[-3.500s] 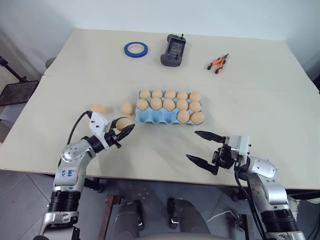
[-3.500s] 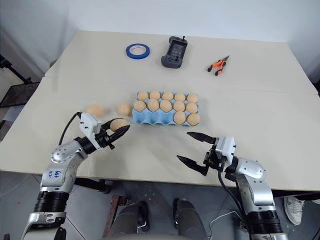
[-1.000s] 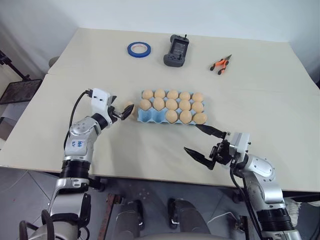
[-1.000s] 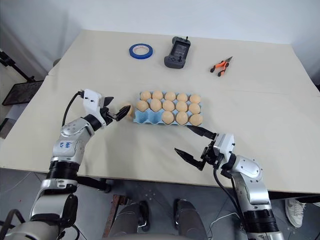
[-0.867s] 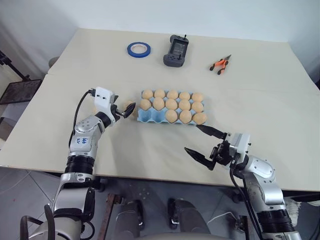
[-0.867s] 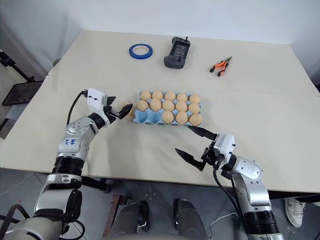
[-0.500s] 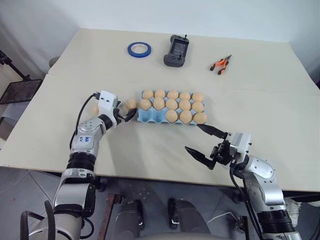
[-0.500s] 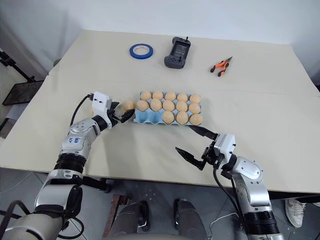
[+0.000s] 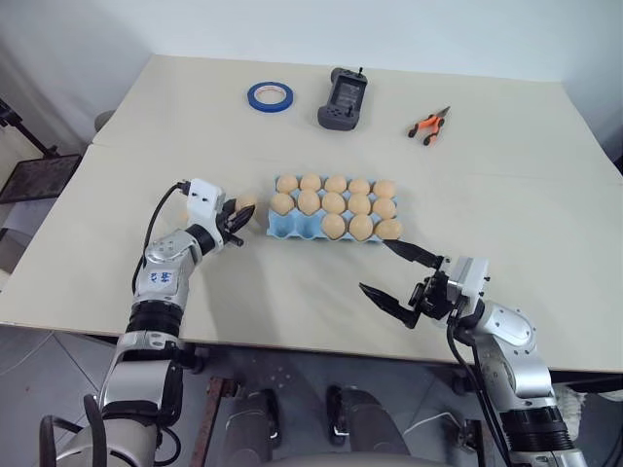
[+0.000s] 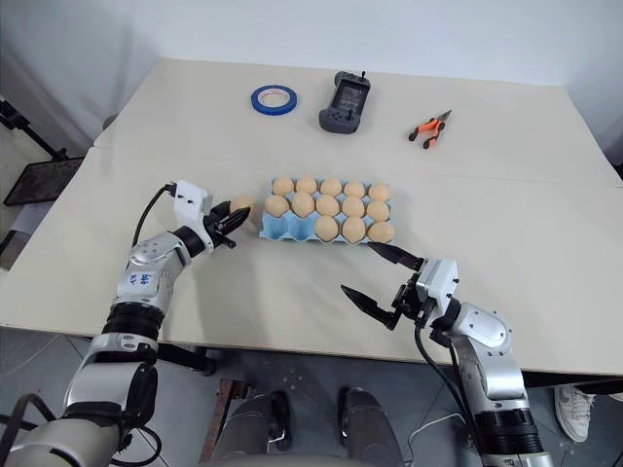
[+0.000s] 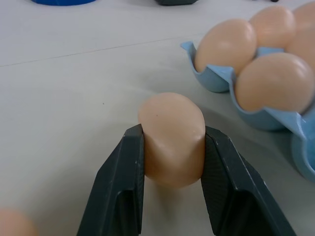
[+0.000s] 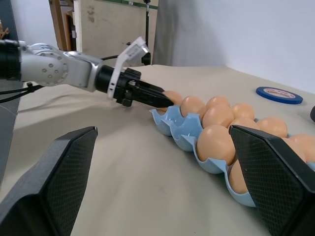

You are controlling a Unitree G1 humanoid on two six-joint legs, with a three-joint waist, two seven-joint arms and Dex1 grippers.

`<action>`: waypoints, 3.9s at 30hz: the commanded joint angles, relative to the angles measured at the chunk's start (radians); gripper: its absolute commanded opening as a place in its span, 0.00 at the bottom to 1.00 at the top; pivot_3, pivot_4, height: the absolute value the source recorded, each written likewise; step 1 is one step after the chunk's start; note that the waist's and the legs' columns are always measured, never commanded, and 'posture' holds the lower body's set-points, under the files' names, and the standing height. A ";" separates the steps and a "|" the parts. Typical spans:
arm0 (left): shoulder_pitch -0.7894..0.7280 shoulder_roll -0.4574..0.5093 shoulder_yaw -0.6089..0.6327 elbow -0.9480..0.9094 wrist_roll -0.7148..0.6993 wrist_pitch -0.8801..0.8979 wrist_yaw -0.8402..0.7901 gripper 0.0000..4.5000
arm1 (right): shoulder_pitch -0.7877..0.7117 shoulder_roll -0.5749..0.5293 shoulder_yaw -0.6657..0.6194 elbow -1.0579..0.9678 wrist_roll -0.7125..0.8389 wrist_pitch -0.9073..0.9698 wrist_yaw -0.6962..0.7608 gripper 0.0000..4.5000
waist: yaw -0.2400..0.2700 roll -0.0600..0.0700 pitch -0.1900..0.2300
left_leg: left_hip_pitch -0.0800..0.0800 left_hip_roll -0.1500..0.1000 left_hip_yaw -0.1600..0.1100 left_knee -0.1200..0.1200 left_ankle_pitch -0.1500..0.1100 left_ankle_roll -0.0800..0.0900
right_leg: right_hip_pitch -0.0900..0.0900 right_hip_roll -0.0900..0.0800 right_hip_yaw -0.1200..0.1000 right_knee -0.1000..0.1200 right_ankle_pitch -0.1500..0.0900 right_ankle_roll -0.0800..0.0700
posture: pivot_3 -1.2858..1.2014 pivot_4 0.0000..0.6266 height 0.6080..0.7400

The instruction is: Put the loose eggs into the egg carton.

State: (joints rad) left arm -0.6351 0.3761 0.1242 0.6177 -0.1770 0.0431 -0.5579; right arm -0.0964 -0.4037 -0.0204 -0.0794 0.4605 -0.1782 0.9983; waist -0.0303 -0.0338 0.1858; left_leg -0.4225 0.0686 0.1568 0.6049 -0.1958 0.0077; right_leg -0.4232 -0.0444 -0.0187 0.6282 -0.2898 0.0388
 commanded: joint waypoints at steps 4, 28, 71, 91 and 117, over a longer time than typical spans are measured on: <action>0.098 0.031 0.061 -0.158 -0.074 -0.100 -0.083 0.28 | -0.009 0.003 -0.004 -0.013 0.002 -0.023 0.004 1.00 | 0.000 0.000 0.000 | 0.000 0.000 0.000 0.000 0.000 0.000 | 0.000 0.000 0.000 0.000 0.000 0.000 | 0.52 0.24 1.00; -0.054 -0.055 -0.140 -0.141 -0.086 -0.047 -0.364 0.70 | -0.008 0.004 -0.007 -0.030 -0.012 -0.018 -0.012 1.00 | -0.002 0.000 0.000 | 0.000 0.000 0.000 0.002 0.000 0.001 | 0.001 0.000 0.000 0.000 0.000 0.000 | 0.52 0.24 1.00; 0.288 0.170 0.229 -0.314 -0.081 0.034 0.082 1.00 | -0.096 -0.071 -0.014 -0.018 0.035 0.035 0.078 1.00 | -0.016 0.000 0.000 | 0.001 -0.002 0.001 -0.008 0.000 0.000 | 0.000 -0.003 0.001 -0.007 -0.006 -0.011 | 0.52 0.24 1.00; -0.022 0.159 0.098 0.125 -0.007 -0.077 0.003 0.44 | -0.086 -0.039 0.012 -0.058 0.018 0.055 0.026 1.00 | -0.008 -0.001 0.000 | 0.000 -0.001 0.003 -0.005 0.001 -0.002 | -0.004 -0.001 0.000 0.001 -0.001 -0.001 | 0.52 0.24 1.00; -0.093 0.111 -0.084 -0.080 -0.022 -0.050 -0.331 0.99 | -0.051 -0.016 0.007 -0.070 -0.010 0.023 -0.022 1.00 | -0.004 -0.001 0.000 | -0.001 0.001 0.002 0.006 0.001 0.000 | -0.003 0.001 0.001 0.008 -0.001 -0.001 | 0.52 0.24 1.00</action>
State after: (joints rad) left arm -0.7334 0.4588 0.0048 0.5622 -0.1924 0.0122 -0.8824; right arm -0.1483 -0.4203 -0.0027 -0.1153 0.4433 -0.1318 0.9803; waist -0.0343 -0.0344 0.1854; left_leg -0.4231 0.0694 0.1589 0.6110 -0.1946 0.0074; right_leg -0.4264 -0.0438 -0.0175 0.6367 -0.2908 0.0373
